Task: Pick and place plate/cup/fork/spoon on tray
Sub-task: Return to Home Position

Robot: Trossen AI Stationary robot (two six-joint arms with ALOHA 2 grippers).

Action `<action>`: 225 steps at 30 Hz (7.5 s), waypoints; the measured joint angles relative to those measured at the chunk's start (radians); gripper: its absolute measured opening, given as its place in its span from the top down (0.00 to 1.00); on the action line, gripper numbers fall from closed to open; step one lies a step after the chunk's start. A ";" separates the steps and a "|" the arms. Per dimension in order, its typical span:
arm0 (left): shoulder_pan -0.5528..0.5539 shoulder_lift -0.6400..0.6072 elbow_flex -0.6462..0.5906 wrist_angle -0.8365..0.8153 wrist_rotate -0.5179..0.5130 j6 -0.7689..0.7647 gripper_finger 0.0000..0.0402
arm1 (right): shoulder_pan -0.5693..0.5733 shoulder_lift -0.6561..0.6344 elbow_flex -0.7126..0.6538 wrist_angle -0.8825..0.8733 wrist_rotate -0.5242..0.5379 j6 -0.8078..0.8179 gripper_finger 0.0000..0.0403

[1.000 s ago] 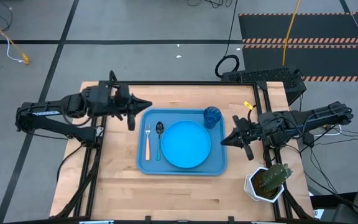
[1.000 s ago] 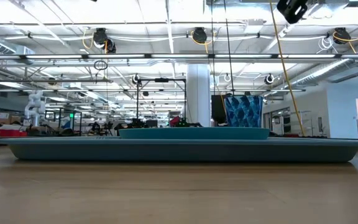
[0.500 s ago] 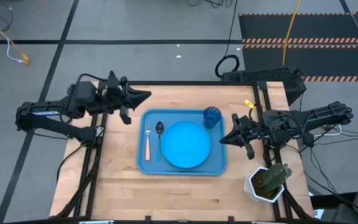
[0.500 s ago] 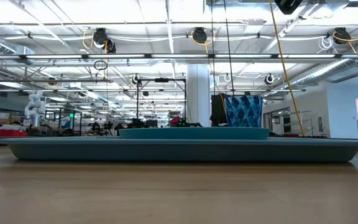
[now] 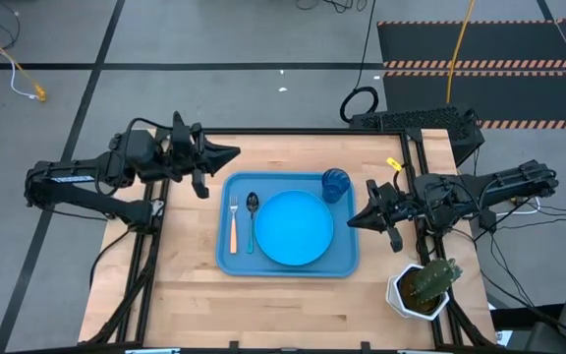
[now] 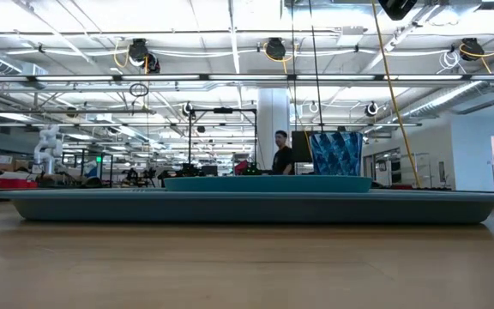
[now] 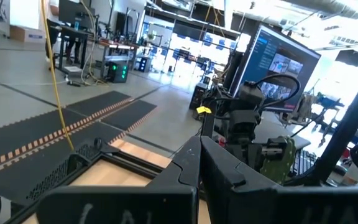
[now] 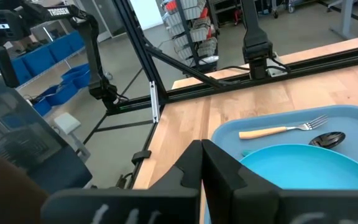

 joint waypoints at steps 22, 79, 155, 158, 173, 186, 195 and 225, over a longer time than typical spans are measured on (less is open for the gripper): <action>-0.054 -0.087 -0.326 0.363 0.004 0.001 0.98 | 0.000 -0.092 -0.118 0.193 0.000 0.000 1.00; -0.038 -0.644 -1.118 0.457 -0.001 0.000 0.98 | -0.172 -0.154 -0.774 0.898 0.000 0.000 1.00; -0.070 -0.968 -1.116 0.128 0.000 0.000 0.98 | -0.222 -0.503 -0.777 0.415 0.000 0.000 1.00; -0.070 -0.968 -1.116 0.128 0.000 0.000 0.98 | -0.222 -0.503 -0.777 0.415 0.000 0.000 1.00; -0.070 -0.968 -1.116 0.133 -0.001 0.000 0.98 | -0.222 -0.503 -0.777 0.418 0.000 0.000 1.00; -0.070 -0.968 -1.116 0.134 -0.001 0.000 0.98 | -0.222 -0.503 -0.777 0.418 0.000 0.000 1.00; -0.070 -0.968 -1.116 0.133 -0.003 0.000 0.98 | -0.222 -0.502 -0.777 0.410 0.000 -0.007 1.00; -0.070 -0.968 -1.116 0.142 0.006 0.470 0.98 | -0.222 -0.502 -0.777 0.411 0.000 -0.298 1.00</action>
